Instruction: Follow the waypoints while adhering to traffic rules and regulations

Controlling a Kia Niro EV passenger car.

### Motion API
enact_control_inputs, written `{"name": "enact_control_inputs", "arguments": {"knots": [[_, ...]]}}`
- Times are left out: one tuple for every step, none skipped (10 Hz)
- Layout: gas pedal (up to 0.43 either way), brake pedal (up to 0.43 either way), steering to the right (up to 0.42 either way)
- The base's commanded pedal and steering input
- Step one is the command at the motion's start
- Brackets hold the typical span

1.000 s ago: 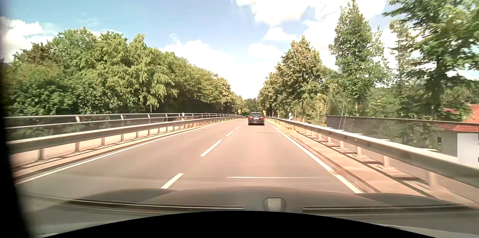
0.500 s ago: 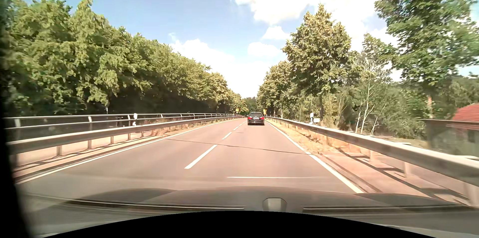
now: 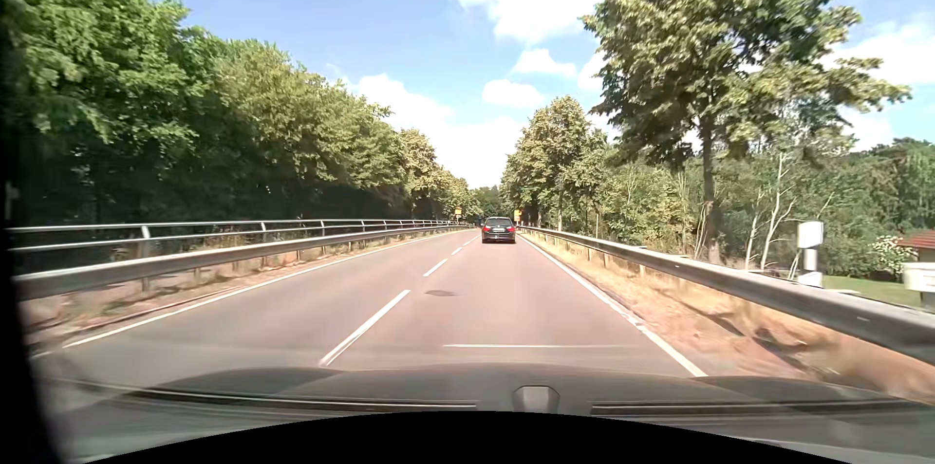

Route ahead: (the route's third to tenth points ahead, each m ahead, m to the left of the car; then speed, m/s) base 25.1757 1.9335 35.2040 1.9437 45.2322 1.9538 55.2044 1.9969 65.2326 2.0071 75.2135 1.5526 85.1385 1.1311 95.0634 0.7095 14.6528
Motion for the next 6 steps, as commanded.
{"name": "enact_control_inputs", "arguments": {"knots": [[0.138,0.006,0.005],[0.138,0.006,0.004],[0.138,0.006,0.004],[0.138,0.006,0.005],[0.138,0.006,0.004],[0.138,0.006,0.005]]}}
